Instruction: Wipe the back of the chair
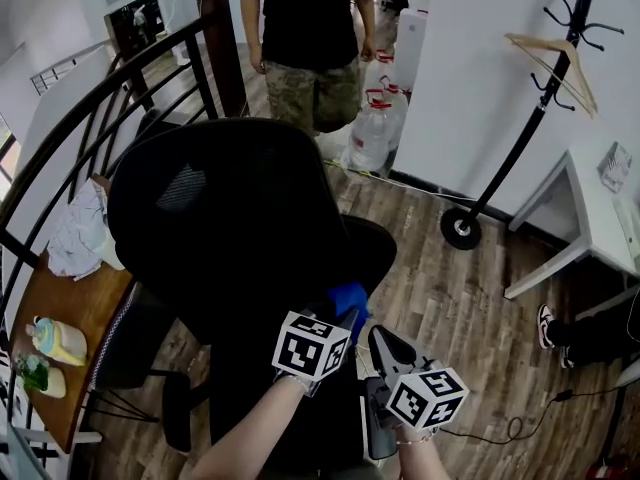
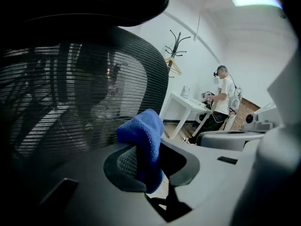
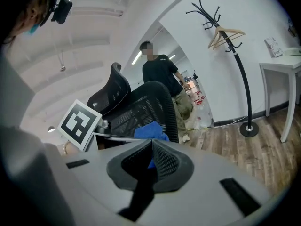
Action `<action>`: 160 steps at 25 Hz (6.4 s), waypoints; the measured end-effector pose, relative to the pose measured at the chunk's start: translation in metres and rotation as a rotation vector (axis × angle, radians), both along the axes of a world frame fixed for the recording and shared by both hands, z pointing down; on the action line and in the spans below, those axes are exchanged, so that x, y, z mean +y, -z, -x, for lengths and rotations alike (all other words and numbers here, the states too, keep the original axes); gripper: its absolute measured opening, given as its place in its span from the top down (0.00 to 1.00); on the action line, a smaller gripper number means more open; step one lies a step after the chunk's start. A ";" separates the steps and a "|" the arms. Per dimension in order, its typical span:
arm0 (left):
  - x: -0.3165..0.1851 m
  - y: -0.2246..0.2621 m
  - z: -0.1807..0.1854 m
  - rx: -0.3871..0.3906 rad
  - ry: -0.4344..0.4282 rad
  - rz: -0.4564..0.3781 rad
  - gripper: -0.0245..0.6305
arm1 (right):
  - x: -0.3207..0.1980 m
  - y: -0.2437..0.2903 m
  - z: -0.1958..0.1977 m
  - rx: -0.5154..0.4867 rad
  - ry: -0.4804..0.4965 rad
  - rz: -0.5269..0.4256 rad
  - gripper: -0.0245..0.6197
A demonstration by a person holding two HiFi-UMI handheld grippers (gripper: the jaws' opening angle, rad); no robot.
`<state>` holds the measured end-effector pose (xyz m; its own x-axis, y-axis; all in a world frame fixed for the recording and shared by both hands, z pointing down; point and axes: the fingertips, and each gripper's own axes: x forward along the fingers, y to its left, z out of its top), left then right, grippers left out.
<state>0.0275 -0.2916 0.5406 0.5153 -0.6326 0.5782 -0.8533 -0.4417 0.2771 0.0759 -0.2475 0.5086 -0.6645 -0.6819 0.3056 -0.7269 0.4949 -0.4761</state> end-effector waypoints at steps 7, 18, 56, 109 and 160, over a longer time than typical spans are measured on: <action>-0.001 -0.002 0.027 0.023 0.027 0.003 0.85 | -0.001 -0.008 0.027 0.004 0.056 0.017 0.92; 0.013 -0.002 0.090 0.047 0.115 0.008 0.85 | 0.008 -0.008 0.079 -0.002 0.139 0.024 0.92; 0.086 -0.013 0.332 -0.072 0.494 0.026 0.85 | 0.062 -0.013 0.244 0.001 0.364 0.039 0.92; 0.034 -0.105 0.001 -0.104 -0.117 0.191 0.85 | 0.028 -0.075 0.000 0.064 -0.078 0.166 0.92; 0.116 -0.110 0.320 -0.056 0.521 0.191 0.85 | 0.085 -0.083 0.269 0.147 0.433 0.086 0.92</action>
<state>-0.2921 -0.1756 0.6509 0.1273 -0.6770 0.7249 -0.9612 0.0962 0.2587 -0.1929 -0.1622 0.5920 -0.8282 -0.3191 0.4608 -0.5245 0.7311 -0.4363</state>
